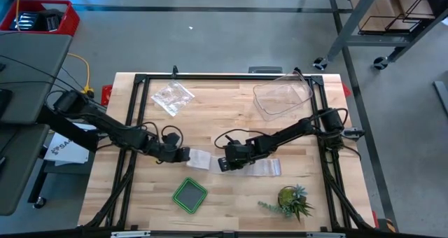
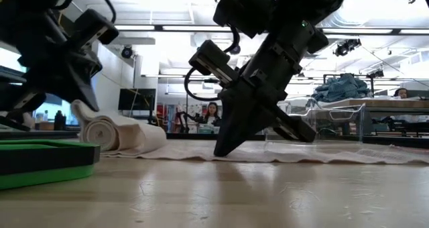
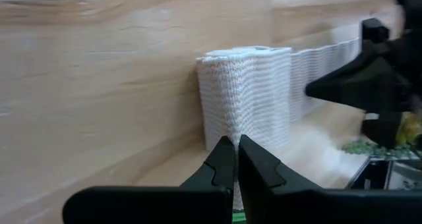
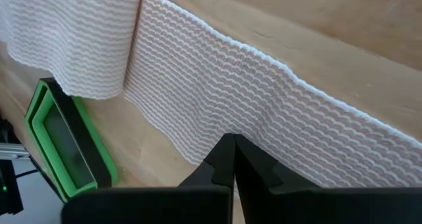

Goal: Roll bandage
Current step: Roll the white bandage

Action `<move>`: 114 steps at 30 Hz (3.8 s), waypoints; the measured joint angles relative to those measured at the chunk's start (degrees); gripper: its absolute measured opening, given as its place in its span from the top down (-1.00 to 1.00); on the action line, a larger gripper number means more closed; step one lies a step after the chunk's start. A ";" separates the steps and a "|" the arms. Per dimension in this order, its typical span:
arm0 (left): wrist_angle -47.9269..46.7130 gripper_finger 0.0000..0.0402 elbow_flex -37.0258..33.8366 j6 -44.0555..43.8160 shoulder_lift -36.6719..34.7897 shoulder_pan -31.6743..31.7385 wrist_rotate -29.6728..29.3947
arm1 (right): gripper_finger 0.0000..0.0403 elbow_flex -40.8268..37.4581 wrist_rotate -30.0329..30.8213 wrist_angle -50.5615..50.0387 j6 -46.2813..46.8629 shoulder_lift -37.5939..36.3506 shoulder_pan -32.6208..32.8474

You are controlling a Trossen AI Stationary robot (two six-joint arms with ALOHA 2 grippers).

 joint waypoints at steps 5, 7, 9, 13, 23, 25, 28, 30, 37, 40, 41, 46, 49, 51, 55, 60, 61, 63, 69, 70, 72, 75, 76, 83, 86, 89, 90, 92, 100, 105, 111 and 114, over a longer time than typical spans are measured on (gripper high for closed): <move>-0.20 1.00 2.63 2.28 1.43 0.98 0.08 | 1.00 0.19 -0.10 -0.17 0.30 0.67 0.35; -0.09 1.00 3.92 3.29 2.24 1.37 0.13 | 1.00 0.20 0.07 -0.22 0.49 0.76 0.43; 0.00 1.00 5.00 5.12 3.29 1.82 0.52 | 1.00 0.20 0.21 -0.24 0.60 0.81 0.46; 0.84 1.00 6.44 7.54 6.68 2.91 3.18 | 1.00 0.13 0.23 -0.13 0.58 0.86 0.46; 15.53 0.93 6.51 14.02 12.69 5.18 6.64 | 1.00 0.02 0.19 0.77 0.46 0.97 0.62; 16.98 0.92 6.53 14.59 12.87 5.49 6.66 | 1.00 0.02 0.17 0.92 0.46 1.01 0.73; 16.97 0.89 6.51 14.37 13.71 5.78 6.75 | 1.00 0.00 0.25 1.00 0.42 1.01 0.85; 17.97 0.86 6.51 14.28 14.47 5.90 6.72 | 1.00 -0.04 0.25 1.25 0.21 1.04 0.87; 27.75 0.60 6.49 14.75 20.35 6.66 10.67 | 1.00 -0.06 0.14 1.55 0.19 1.08 0.90; 30.07 0.48 6.49 14.30 23.01 7.18 14.06 | 1.00 -0.07 -0.08 1.64 0.04 1.08 0.90; 30.14 0.45 6.49 14.26 23.42 7.35 14.78 | 1.00 -0.07 -0.08 1.63 0.04 1.08 0.90; 30.05 0.36 6.03 15.86 20.92 8.93 15.03 | 1.00 -0.07 -0.10 1.64 0.08 1.08 0.90; 26.56 0.36 4.97 19.03 15.59 9.34 14.48 | 1.00 -0.07 -0.12 1.64 0.08 1.08 0.90; 20.82 0.36 3.90 19.38 11.18 9.40 12.87 | 1.00 -0.07 -0.14 1.64 0.08 1.08 0.90; 13.89 0.36 -0.92 16.61 2.34 7.81 11.23 | 1.00 -0.07 -0.17 1.64 0.07 1.09 0.90; 14.46 0.36 -8.92 8.30 -5.65 3.54 7.25 | 1.00 -0.07 -0.16 1.64 0.04 1.10 0.90; 15.05 0.36 -9.85 6.85 -6.53 2.72 5.17 | 1.00 -0.07 -0.20 1.62 0.04 1.10 0.90; 15.37 0.36 -10.82 5.02 -7.46 1.58 1.10 | 1.00 -0.07 -0.21 1.63 0.08 1.10 0.90; 16.62 0.36 -10.95 6.82 -7.51 0.77 -4.29 | 1.00 -0.07 -0.23 1.62 0.28 1.10 0.90; 16.65 0.36 -10.95 7.62 -7.51 0.77 -4.46 | 1.00 -0.07 -0.23 1.64 0.34 1.10 0.90; 16.57 0.35 -10.95 9.62 -7.51 0.95 -4.46 | 1.00 -0.07 -0.23 1.62 0.52 1.10 0.90; 17.25 0.30 -10.95 11.55 -7.51 1.84 -4.45 | 1.00 -0.07 -0.23 1.62 0.59 1.10 0.90; 18.42 0.27 -10.95 12.06 -7.51 2.19 -4.49 | 1.00 -0.07 -0.23 1.62 0.60 1.10 0.90; 24.75 -0.03 -10.93 20.03 -7.53 5.40 -0.04 | 1.00 -0.07 -2.06 1.62 0.48 1.10 0.90; 24.59 -0.16 -10.93 21.33 -7.51 5.87 4.24 | 1.00 -0.07 -2.52 1.62 0.46 1.10 0.88; 24.47 -0.28 -10.93 19.42 -7.51 5.60 4.70 | 1.00 -0.09 -2.62 1.62 0.54 1.10 0.89; 24.43 -0.31 -10.93 17.89 -7.51 5.58 4.47 | 1.00 -0.07 -2.71 1.62 0.54 1.10 0.87; 24.31 -0.36 -10.93 14.65 -7.24 5.58 3.43 | 1.00 -0.09 -3.32 1.59 0.45 1.10 0.87; 30.52 -0.48 -10.91 9.97 0.72 5.58 4.00 | 1.00 -0.09 -4.70 1.58 -0.40 1.12 0.28; 34.73 -0.48 -10.78 9.97 7.46 5.61 8.09 | 1.00 -0.09 -4.60 1.59 -0.44 1.12 0.26; 44.07 -0.48 -10.74 8.12 14.06 5.63 9.17 | 1.00 -0.09 -4.58 1.59 -0.46 1.12 0.26; 46.81 -0.48 -9.85 7.07 17.30 5.65 10.11 | 1.00 -0.09 -4.54 1.59 -0.47 1.12 0.24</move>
